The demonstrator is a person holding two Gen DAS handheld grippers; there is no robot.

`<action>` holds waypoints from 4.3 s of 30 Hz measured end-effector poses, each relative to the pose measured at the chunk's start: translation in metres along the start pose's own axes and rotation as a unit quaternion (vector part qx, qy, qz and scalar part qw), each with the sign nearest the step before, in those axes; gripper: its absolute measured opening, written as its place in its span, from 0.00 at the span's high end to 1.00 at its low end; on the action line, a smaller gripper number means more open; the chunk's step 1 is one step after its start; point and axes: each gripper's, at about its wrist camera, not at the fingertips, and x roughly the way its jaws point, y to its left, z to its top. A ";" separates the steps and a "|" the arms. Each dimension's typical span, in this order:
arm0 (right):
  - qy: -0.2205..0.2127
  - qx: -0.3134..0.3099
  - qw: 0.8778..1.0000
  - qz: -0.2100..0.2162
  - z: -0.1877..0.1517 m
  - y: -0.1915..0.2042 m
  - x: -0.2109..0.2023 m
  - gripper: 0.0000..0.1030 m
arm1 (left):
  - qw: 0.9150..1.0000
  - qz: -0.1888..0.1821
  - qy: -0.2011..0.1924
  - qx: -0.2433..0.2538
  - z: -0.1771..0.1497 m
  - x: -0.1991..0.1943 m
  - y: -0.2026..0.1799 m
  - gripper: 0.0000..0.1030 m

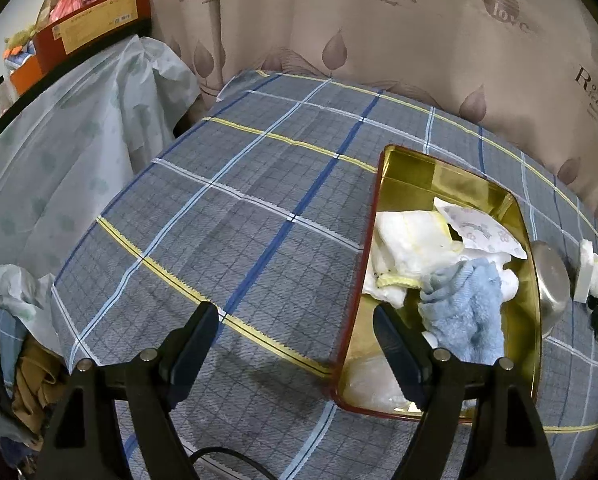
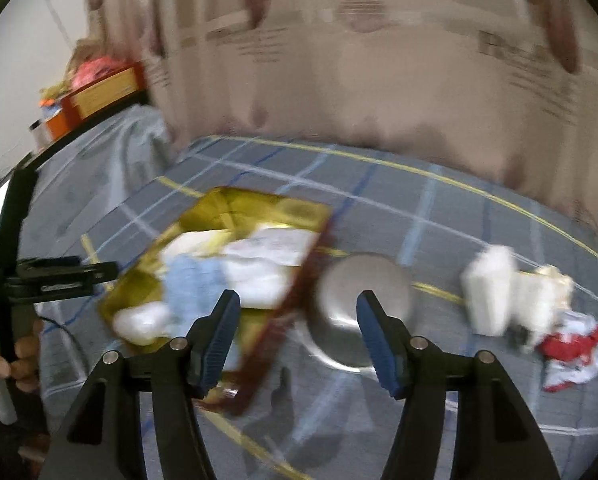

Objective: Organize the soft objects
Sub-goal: 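Carry the blue fuzzy towel into the gold tray and open the right tool, then move the right tool to the white fluffy cloth and grasp it, then grasp the white foam block with the left tool while the right tool holds the fluffy cloth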

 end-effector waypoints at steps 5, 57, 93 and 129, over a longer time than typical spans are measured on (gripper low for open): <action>-0.002 0.046 0.997 -0.056 -0.006 -0.060 -0.013 0.44 | 1.000 0.002 -0.003 0.006 -0.001 -0.001 -0.004 0.20; 0.000 0.113 0.979 -0.172 -0.040 -0.226 0.039 0.78 | 0.950 -0.207 -0.017 0.232 0.002 -0.031 -0.301 0.21; -0.005 0.136 0.979 -0.149 -0.045 -0.234 0.036 0.79 | 0.942 -0.252 0.017 0.219 0.020 0.029 -0.379 0.19; -0.026 0.163 0.968 -0.191 -0.075 -0.263 -0.010 0.80 | 0.928 -0.216 -0.002 0.304 -0.024 0.005 -0.407 0.19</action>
